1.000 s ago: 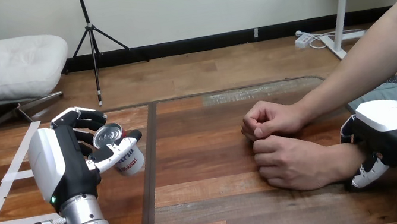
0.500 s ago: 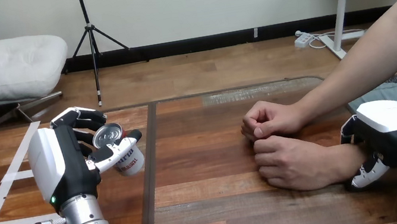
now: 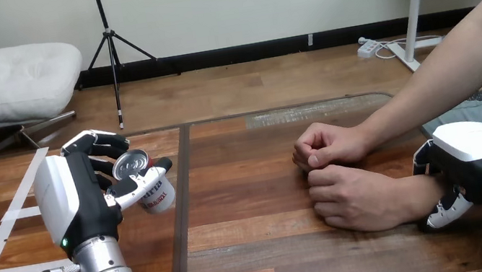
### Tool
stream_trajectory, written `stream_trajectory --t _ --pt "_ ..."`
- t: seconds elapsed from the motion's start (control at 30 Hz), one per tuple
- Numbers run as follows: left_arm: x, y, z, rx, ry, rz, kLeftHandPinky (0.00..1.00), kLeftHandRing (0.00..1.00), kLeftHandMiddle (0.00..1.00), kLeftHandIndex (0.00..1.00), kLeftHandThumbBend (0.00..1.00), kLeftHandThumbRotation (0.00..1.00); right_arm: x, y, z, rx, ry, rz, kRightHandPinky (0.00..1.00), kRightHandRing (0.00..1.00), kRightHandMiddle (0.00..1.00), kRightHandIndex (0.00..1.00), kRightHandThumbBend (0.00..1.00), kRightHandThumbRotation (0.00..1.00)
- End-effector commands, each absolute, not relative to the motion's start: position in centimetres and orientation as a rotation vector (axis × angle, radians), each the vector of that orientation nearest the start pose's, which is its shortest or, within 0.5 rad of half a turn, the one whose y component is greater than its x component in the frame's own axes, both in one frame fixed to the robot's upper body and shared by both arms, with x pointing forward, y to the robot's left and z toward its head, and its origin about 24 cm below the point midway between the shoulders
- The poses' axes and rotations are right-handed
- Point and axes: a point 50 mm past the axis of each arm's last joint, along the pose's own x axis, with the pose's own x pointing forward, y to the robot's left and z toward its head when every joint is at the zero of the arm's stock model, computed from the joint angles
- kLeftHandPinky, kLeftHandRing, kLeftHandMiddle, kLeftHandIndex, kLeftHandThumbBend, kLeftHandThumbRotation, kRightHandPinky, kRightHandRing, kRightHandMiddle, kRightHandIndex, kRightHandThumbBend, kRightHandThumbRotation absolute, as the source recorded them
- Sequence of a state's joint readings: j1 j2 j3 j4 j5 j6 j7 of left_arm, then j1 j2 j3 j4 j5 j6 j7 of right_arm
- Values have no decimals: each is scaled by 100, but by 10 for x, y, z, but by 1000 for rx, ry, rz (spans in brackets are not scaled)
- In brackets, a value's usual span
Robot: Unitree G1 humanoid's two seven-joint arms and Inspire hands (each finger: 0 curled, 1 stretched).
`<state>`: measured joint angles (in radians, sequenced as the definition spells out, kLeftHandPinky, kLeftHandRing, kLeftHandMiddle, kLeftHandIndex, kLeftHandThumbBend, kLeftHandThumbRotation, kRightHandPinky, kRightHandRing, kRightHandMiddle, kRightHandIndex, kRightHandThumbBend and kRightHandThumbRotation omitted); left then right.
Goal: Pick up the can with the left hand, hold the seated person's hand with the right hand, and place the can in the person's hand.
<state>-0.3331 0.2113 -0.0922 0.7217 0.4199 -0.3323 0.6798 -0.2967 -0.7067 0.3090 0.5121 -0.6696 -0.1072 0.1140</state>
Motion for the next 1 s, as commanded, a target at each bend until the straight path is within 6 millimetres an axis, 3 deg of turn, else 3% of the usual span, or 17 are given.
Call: stream_trajectory --t 0.0,0.97 --pt "314 187 46 607 -272 424 31 37 43 44 72 0 269 -261 -6 -1373 380 449 36 45 51 50 86 0" --pt "314 186 46 606 -278 423 31 37 43 44 73 0 270 -259 4 -1353 293 430 35 42 49 49 86 0"
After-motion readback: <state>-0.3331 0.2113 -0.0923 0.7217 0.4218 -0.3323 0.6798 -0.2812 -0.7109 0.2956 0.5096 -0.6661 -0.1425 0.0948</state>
